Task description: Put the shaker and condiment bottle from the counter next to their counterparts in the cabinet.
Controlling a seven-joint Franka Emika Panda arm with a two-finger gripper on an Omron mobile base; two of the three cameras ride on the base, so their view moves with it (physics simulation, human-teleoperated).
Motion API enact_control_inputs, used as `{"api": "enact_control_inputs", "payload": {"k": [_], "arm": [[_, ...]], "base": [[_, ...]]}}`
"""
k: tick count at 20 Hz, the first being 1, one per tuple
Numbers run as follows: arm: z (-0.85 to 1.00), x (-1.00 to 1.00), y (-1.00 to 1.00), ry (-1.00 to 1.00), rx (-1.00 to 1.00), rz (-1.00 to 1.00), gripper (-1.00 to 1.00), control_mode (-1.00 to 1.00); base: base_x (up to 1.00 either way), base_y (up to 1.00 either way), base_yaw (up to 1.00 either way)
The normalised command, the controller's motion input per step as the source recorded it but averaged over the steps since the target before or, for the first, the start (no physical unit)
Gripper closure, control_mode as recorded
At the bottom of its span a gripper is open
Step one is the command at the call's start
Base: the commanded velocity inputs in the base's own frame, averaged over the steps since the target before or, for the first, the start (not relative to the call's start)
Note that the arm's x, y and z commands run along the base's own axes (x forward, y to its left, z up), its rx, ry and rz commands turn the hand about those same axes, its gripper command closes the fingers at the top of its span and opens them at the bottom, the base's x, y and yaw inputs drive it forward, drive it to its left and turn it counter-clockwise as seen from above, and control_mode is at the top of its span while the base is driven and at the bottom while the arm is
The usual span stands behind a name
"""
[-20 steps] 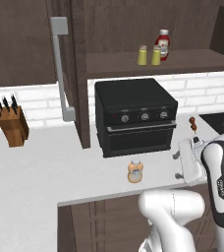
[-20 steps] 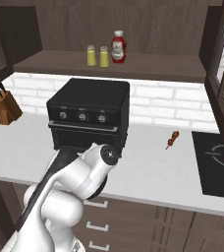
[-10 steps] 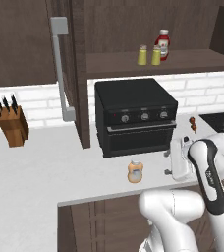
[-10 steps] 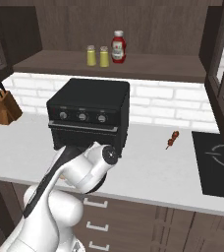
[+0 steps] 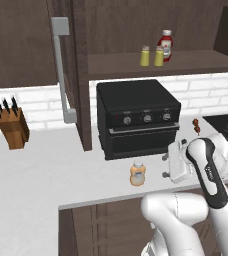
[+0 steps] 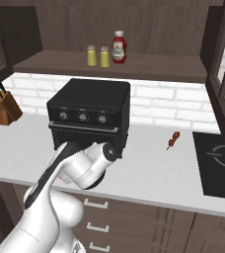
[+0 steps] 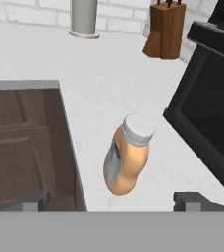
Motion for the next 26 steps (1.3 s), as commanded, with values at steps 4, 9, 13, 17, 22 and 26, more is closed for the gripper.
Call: {"api": "enact_control_inputs", "payload": {"k": [4, 9, 13, 17, 22, 26], "arm": [[-0.08, 0.15, 0.2, 0.09, 0.02, -0.03, -1.0, -1.0], [-0.16, 0.24, 0.13, 0.07, 0.0, -0.04, -1.0, -1.0], [-0.11, 0.05, 0.08, 0.05, 0.0, -0.04, -1.0, -1.0], [-0.08, 0.0, 0.07, 0.05, 0.0, -0.03, -1.0, -1.0], [-0.08, 0.0, 0.09, 0.03, 0.0, -0.03, -1.0, -1.0], [-0.11, 0.02, 0.11, 0.01, 0.0, -0.02, -1.0, -1.0]], "base": [[0.0, 0.0, 0.0], [0.0, 0.0, 0.0], [0.0, 0.0, 0.0], [0.0, 0.0, 0.0], [0.0, 0.0, 0.0], [0.0, 0.0, 0.0]]}}
